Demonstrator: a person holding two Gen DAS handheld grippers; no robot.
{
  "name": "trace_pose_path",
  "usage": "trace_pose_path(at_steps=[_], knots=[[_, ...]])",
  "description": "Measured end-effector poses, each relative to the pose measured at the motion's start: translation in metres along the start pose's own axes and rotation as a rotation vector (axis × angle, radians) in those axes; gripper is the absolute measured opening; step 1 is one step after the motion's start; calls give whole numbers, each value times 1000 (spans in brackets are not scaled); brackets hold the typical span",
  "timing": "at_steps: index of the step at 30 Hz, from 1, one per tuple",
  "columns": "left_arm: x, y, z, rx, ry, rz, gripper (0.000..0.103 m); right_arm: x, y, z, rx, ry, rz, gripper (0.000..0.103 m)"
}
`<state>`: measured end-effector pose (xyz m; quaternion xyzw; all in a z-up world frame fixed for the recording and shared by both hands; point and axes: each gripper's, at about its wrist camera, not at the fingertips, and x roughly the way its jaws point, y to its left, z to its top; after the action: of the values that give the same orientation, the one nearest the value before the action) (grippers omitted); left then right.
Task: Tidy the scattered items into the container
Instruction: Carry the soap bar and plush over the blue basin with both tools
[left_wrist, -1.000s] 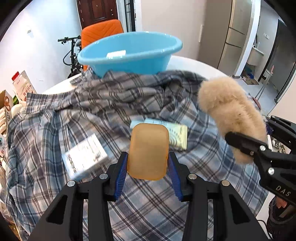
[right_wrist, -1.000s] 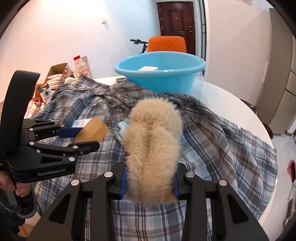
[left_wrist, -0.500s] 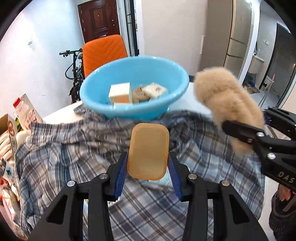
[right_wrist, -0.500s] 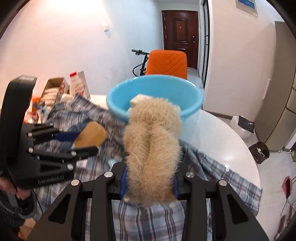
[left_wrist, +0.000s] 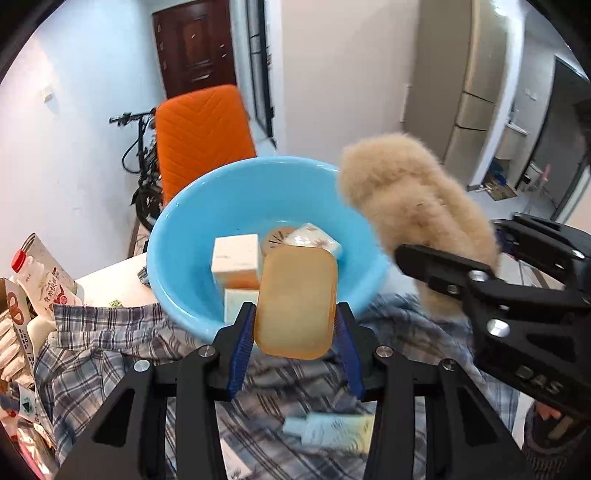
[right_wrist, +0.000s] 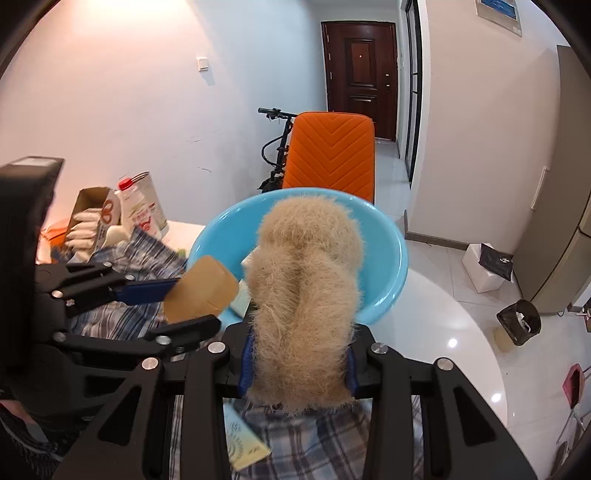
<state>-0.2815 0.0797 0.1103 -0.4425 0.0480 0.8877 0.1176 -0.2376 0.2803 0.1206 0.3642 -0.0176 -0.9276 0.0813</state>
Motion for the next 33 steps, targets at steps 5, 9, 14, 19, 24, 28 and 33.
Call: trace_pose_path(at_steps=[5,9,14,19,24,28,33], knots=[[37,22,26,-55,49,-4,46,32,-18,22,33,48,6,36],[66,36,40,-80,81,1,46,63,-32,32,67,90,31,36],[97,53,55,-89,99,5,46,100,-40,42,83,118,32,36],[122,68,69,-94,101,-1,46,133,-45,49,102,148,30,36],[139,79,79,-88,90,3,46,152,-46,55,96,163,25,36],[148,85,82,-90,96,0,46,159,-44,59,84,172,13,36],[156,92,88,-107,96,-4,46,170,-43,63,83,186,-14,36]])
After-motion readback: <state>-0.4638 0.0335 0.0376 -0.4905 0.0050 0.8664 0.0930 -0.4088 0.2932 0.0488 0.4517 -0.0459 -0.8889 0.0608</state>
